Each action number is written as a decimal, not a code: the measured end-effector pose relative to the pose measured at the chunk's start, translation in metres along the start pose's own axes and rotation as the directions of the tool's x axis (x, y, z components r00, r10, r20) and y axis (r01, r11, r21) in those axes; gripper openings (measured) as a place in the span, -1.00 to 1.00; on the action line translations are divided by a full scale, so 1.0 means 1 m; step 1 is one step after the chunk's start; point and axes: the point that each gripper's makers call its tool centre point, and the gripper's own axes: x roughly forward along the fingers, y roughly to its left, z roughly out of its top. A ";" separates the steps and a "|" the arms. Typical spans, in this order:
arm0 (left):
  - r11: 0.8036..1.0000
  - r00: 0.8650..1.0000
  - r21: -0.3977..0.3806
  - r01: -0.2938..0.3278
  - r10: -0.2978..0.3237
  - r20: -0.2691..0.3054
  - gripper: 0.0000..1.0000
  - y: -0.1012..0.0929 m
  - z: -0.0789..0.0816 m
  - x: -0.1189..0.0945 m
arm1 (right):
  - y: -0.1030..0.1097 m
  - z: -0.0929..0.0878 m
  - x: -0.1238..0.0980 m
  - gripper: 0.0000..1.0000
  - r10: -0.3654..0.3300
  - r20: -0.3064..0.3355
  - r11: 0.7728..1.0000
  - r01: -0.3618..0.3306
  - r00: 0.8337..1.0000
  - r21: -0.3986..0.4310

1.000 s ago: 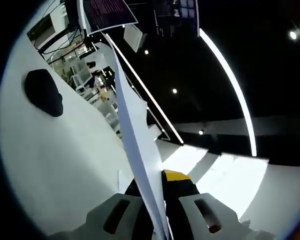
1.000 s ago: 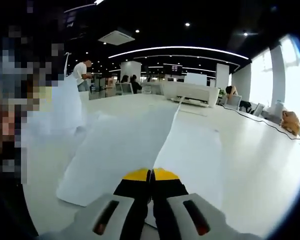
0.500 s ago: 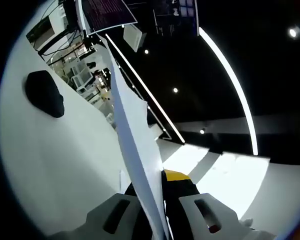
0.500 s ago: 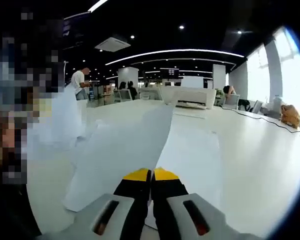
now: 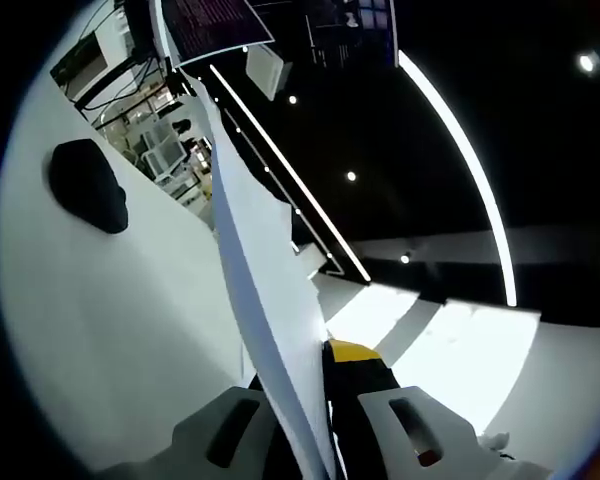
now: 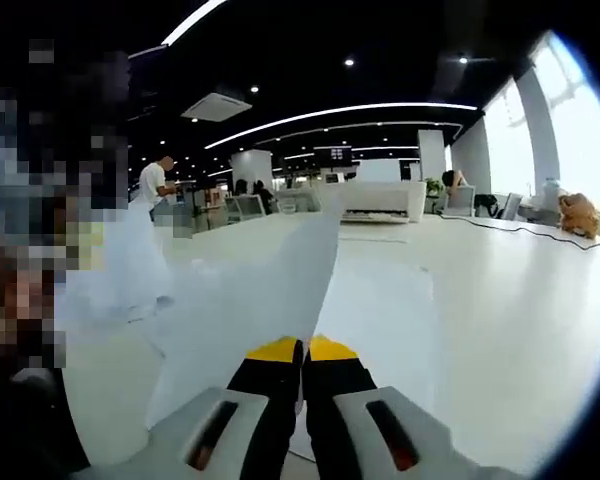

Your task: Organize the stack of printing papers by aligning and flattening the scattered papers on the table

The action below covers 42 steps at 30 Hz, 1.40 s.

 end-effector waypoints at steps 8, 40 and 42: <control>1.000 1.000 0.009 0.006 -0.006 -0.023 -0.87 0.000 -0.004 0.002 | 0.001 0.009 -0.003 -1.00 0.016 0.035 0.999 -0.017 0.999 0.042; 1.000 1.000 0.018 0.006 -0.006 -0.027 -0.86 0.000 -0.006 0.000 | 0.044 0.099 -0.007 -1.00 0.123 0.216 0.990 -0.134 0.969 0.038; 1.000 1.000 0.019 0.005 -0.005 -0.027 -0.86 0.000 -0.006 0.000 | 0.048 0.104 -0.007 -1.00 0.130 0.225 0.989 -0.142 0.966 0.036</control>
